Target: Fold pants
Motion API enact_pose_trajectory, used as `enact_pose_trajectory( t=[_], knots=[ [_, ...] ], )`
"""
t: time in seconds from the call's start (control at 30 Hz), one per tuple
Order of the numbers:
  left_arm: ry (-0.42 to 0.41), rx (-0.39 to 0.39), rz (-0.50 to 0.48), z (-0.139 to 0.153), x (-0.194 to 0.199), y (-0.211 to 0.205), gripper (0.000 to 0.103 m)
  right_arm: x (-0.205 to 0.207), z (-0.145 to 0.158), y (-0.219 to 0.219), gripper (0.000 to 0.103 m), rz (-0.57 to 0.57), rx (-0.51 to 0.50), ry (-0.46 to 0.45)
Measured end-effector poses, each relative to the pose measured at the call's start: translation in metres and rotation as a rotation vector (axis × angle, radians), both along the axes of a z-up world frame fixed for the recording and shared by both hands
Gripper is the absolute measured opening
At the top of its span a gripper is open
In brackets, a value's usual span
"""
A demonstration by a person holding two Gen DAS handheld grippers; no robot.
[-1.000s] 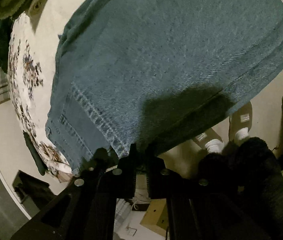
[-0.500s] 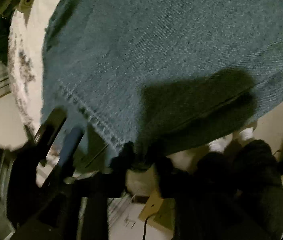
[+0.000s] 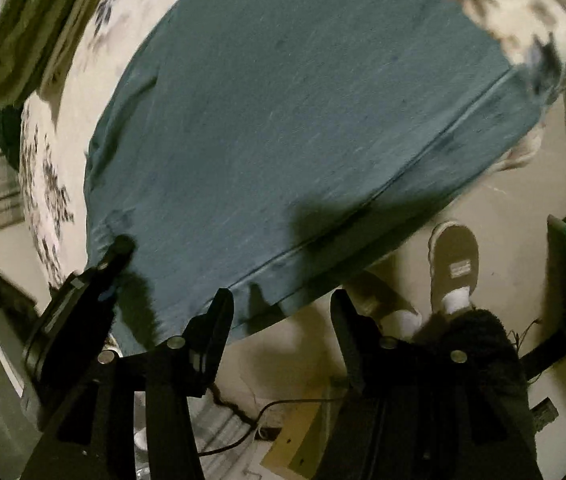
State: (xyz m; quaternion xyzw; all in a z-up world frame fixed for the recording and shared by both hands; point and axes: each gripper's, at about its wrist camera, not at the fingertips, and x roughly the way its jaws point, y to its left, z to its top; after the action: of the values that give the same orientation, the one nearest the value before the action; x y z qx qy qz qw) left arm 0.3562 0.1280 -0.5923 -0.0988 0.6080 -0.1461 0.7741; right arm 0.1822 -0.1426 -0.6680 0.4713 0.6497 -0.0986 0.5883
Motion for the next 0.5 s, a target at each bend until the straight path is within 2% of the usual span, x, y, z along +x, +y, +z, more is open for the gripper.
enact_pose_trajectory(
  t=[0.07,0.13,0.27,0.37,0.4,0.43,0.47,0.5],
  knots=[
    [-0.030,-0.001,0.010,0.011,0.009,0.002,0.012,0.000,0.005,-0.006,0.053,-0.002,-0.020,-0.016],
    [-0.028,0.007,0.022,0.007,0.020,0.004,0.012,0.002,0.009,-0.008,0.053,0.005,-0.036,-0.033],
    [0.046,0.018,0.012,-0.014,0.035,0.005,0.015,0.011,0.014,-0.007,0.053,0.029,-0.062,-0.044],
    [0.055,-0.004,0.023,-0.010,0.030,0.012,0.020,0.019,0.019,-0.003,0.053,0.052,-0.096,-0.053],
    [0.053,-0.004,0.031,-0.006,0.027,0.014,0.031,0.022,0.021,0.000,0.055,0.062,-0.114,-0.054],
    [0.051,0.019,0.049,-0.001,0.021,0.018,0.049,0.025,0.024,0.002,0.062,0.078,-0.146,-0.056],
    [0.052,0.026,0.060,0.002,0.018,0.022,0.061,0.027,0.026,0.003,0.065,0.092,-0.169,-0.057],
    [0.053,0.013,0.079,0.006,0.012,0.029,0.083,0.028,0.028,0.004,0.066,0.108,-0.195,-0.058]
  ],
)
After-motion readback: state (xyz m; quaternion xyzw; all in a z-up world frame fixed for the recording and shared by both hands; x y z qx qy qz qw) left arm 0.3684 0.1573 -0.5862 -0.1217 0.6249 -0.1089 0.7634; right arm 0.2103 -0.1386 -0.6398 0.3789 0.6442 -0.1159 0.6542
